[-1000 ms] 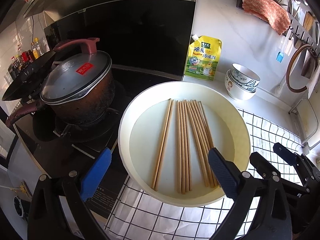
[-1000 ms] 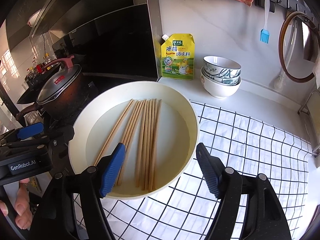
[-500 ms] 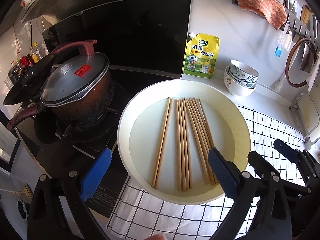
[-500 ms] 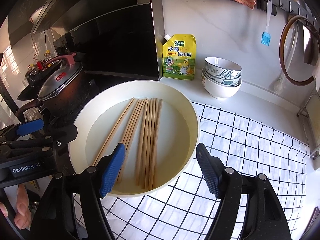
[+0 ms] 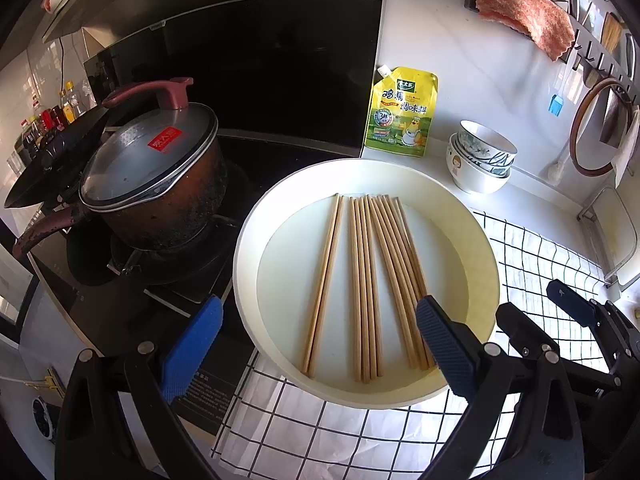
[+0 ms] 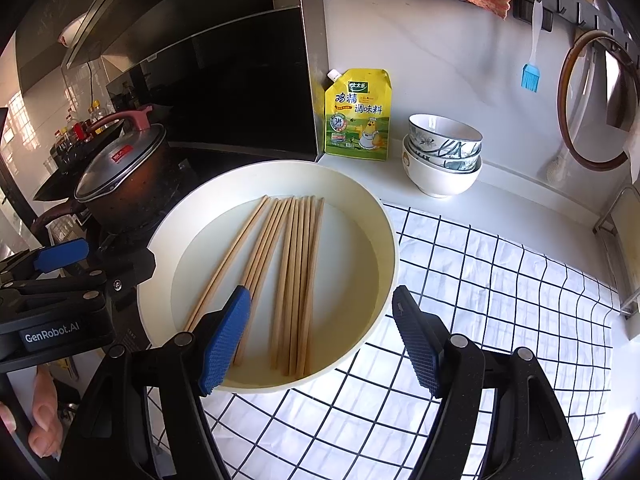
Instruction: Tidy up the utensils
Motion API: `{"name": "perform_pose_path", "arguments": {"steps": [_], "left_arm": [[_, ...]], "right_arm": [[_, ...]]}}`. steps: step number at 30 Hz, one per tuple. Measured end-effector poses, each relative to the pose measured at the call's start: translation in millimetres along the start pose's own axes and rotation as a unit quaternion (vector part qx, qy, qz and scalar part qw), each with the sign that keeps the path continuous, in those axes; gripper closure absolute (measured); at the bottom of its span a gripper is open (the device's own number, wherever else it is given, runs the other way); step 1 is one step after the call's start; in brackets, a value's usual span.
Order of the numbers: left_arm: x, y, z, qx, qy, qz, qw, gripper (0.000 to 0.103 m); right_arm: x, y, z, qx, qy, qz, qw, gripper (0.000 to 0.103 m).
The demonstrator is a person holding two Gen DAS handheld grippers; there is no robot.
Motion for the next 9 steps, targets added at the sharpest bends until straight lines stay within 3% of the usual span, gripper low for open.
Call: {"name": "perform_pose_path", "arguments": {"steps": [9], "left_arm": [[1.2,-1.1,-0.4,0.007,0.008,-0.001,0.9999,0.007]], "right_arm": [[-1.3,0.8,-0.9,0.0,0.001,0.0,1.0,0.033]]}}
Point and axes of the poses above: each gripper's, at about its wrist camera, not at the fingertips, and y roughly against the way its jaws point, x to its left, z to its top, the point moved 2 cm from there along -y, roughly the way its jaws point, and after that the axes turned 4 degrees about -z, right-handed, at the moved point
